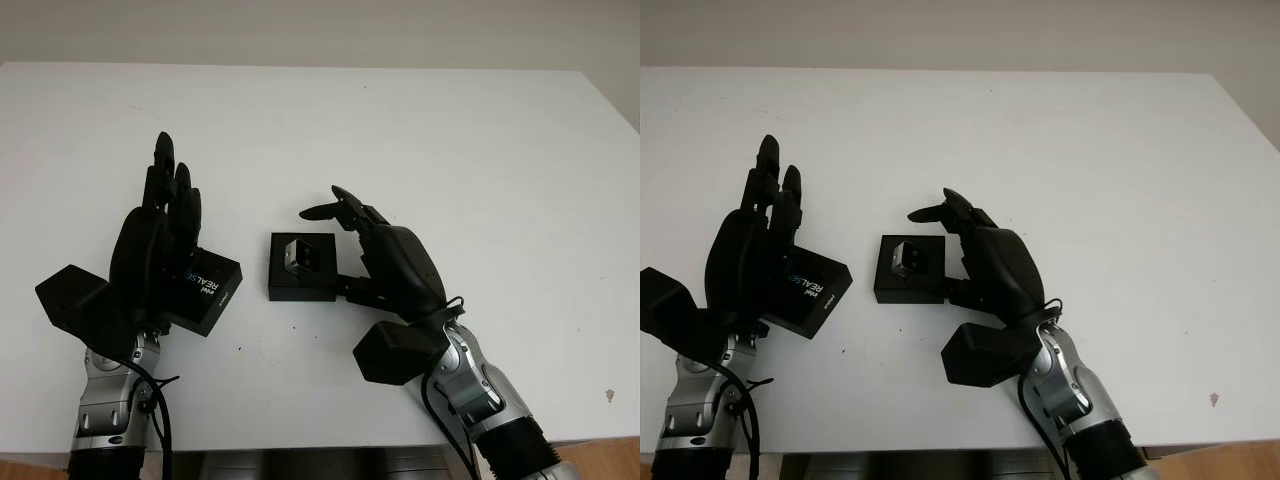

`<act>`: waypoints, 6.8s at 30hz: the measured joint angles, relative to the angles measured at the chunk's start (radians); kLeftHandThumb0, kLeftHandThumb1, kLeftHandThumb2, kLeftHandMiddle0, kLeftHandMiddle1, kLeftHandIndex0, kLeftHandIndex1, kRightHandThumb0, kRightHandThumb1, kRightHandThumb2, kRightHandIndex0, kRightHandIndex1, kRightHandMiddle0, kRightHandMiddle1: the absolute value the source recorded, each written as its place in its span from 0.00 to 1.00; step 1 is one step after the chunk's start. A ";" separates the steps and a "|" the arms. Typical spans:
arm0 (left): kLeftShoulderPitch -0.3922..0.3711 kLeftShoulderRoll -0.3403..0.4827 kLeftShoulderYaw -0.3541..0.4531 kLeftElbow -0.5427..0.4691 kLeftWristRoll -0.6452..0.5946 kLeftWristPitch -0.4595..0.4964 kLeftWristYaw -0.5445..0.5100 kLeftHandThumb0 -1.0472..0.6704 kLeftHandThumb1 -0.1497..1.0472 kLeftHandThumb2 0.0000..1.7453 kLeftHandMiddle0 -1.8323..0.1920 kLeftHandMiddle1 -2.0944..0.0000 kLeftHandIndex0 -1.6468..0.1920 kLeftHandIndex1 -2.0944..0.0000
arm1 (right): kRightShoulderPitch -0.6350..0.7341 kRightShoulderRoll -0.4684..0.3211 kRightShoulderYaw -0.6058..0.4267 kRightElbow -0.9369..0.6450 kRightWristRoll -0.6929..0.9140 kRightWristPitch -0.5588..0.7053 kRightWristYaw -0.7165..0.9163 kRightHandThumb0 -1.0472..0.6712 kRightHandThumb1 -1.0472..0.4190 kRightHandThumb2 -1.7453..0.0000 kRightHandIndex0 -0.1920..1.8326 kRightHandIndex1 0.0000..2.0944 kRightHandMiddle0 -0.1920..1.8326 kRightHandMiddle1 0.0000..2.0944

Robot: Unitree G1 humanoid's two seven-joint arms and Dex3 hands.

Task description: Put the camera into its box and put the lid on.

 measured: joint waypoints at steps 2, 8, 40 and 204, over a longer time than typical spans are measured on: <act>0.001 0.000 0.000 0.000 0.000 0.001 0.000 0.17 1.00 0.30 1.00 1.00 1.00 1.00 | -0.003 0.004 0.001 0.006 0.003 0.000 0.000 0.27 0.08 0.97 0.22 0.04 0.16 0.51; 0.001 0.000 0.000 0.000 0.000 0.000 -0.001 0.17 1.00 0.31 1.00 1.00 1.00 1.00 | -0.009 0.008 0.009 0.013 0.015 0.000 0.003 0.28 0.07 0.97 0.22 0.04 0.16 0.53; 0.005 0.000 0.002 0.000 -0.018 -0.009 -0.016 0.17 1.00 0.29 1.00 1.00 1.00 1.00 | -0.015 -0.023 0.067 -0.029 -0.122 0.091 -0.004 0.32 0.04 0.97 0.25 0.05 0.18 0.59; 0.048 -0.004 -0.004 -0.040 0.013 0.001 -0.003 0.16 1.00 0.29 1.00 1.00 1.00 1.00 | -0.328 -0.164 -0.040 0.038 0.340 0.269 0.740 0.33 0.00 0.94 0.26 0.04 0.29 0.85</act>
